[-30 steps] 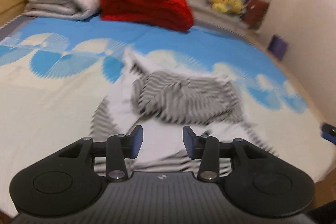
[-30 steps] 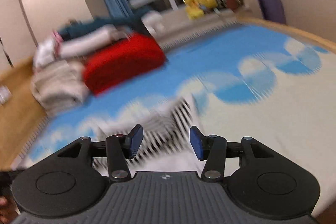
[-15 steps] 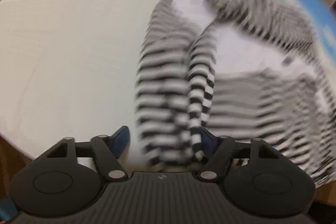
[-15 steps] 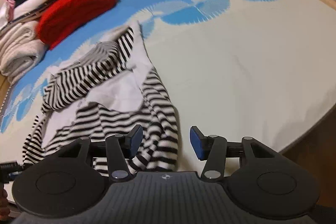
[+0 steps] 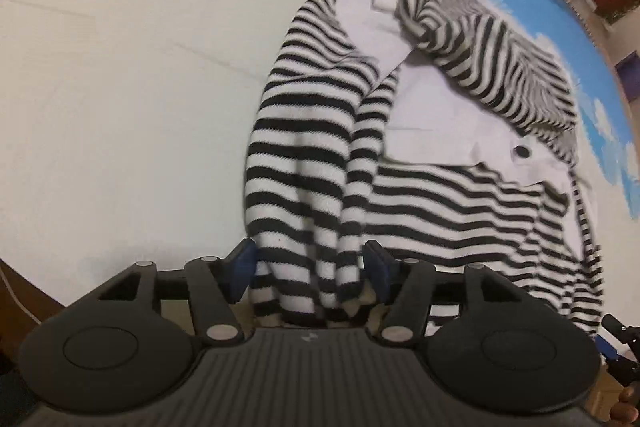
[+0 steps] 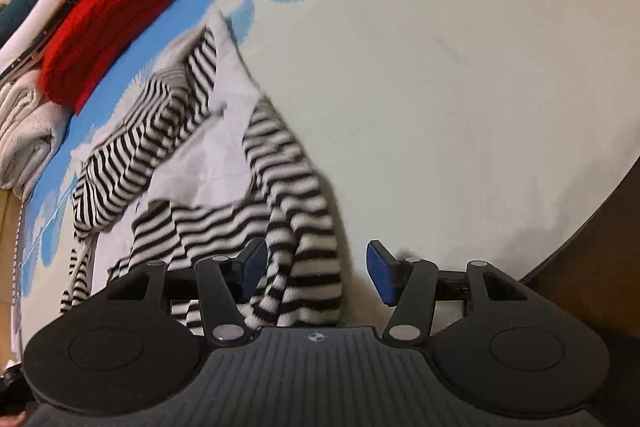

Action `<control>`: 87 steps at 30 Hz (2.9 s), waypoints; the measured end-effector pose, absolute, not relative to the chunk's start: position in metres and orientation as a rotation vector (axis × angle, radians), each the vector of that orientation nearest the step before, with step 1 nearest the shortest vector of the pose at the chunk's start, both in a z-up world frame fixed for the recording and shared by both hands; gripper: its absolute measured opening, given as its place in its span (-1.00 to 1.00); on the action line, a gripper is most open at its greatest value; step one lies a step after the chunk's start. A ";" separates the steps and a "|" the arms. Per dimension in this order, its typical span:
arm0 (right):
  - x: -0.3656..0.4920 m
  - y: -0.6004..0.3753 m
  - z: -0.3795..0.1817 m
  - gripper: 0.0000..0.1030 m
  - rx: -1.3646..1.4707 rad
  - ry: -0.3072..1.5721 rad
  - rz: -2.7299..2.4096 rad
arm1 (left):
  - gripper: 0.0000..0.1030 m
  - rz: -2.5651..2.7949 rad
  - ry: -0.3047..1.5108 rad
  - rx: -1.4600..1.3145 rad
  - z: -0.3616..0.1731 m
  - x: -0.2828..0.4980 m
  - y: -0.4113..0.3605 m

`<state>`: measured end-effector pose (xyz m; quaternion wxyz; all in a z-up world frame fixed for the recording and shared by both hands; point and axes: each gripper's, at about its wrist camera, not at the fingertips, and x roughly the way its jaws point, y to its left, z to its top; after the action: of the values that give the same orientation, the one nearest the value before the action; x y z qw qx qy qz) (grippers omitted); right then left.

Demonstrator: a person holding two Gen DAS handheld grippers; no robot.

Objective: Fold small clothes

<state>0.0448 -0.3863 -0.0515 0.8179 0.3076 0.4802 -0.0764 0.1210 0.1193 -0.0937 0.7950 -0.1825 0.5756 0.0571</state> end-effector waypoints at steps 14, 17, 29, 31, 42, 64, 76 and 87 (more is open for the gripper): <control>0.041 -0.353 -0.073 -0.22 0.478 1.114 -0.136 | -0.78 0.147 1.224 -0.411 -0.102 0.126 0.122; 0.038 -0.352 -0.069 -0.84 0.490 1.087 -0.083 | -0.80 0.128 1.194 -0.358 -0.093 0.124 0.114; 0.030 -0.366 -0.065 -0.65 0.536 1.046 -0.115 | -0.34 0.149 1.260 -0.535 -0.102 0.122 0.132; 0.033 -0.362 -0.069 -0.62 0.543 1.065 -0.095 | -0.35 0.137 1.259 -0.496 -0.102 0.123 0.130; 0.032 -0.349 -0.065 -0.87 0.417 1.027 -0.067 | -0.67 0.105 1.247 -0.418 -0.104 0.123 0.120; 0.030 -0.348 -0.060 -0.90 0.380 1.007 -0.063 | -0.78 0.089 1.232 -0.334 -0.104 0.122 0.112; 0.025 -0.356 -0.031 -0.92 0.400 0.894 -0.027 | -0.83 0.008 1.119 -0.237 -0.076 0.111 0.102; -0.027 -0.389 0.050 -0.93 0.461 0.722 0.073 | -0.83 -0.145 0.998 -0.364 0.003 0.045 0.120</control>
<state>-0.0273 -0.3890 0.0497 0.9090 0.2234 0.3500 0.0352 0.0452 0.1202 0.0027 0.8598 -0.1734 0.4753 -0.0693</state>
